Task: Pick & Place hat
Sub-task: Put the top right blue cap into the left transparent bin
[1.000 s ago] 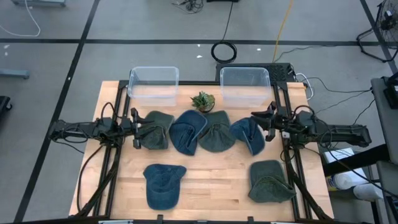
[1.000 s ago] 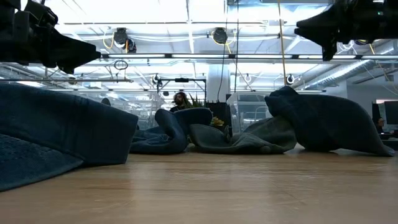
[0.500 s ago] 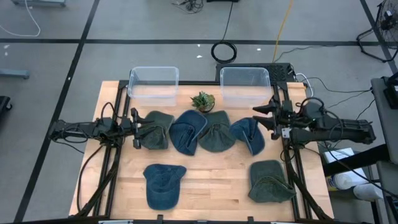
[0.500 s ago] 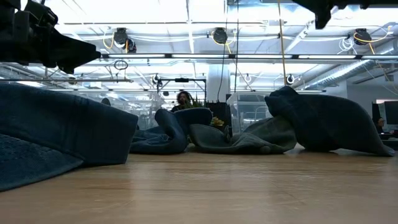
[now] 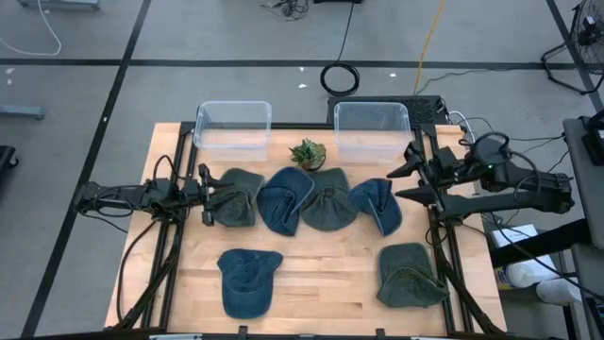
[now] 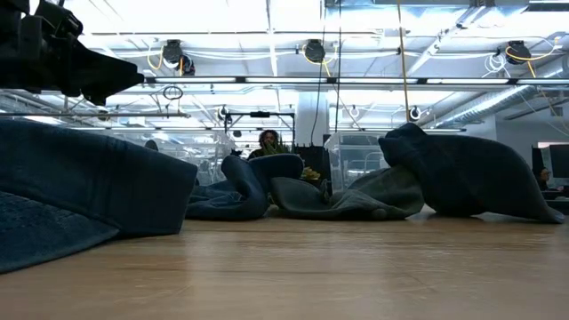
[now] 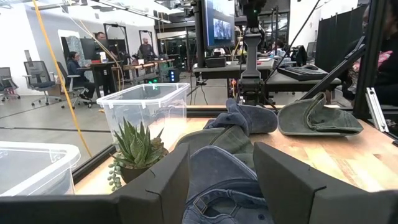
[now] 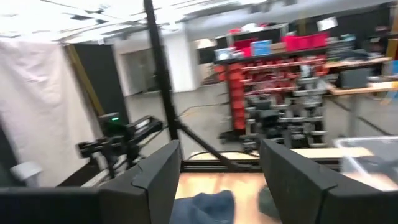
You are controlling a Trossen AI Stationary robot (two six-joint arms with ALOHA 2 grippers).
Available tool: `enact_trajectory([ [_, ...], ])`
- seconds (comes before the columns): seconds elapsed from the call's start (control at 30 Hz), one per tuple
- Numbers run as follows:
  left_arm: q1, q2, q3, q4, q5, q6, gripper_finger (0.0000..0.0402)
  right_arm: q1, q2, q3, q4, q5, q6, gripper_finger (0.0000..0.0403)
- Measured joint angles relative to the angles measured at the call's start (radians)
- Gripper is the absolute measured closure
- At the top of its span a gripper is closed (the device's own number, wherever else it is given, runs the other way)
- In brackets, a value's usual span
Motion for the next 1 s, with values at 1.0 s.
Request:
enact_trajectory([
  [1.0, 0.000, 0.000, 0.000, 0.001, 0.000, 0.000, 0.0215, -0.114, 0.347, 0.382, -0.756, 0.128, 0.229, 0.0204],
])
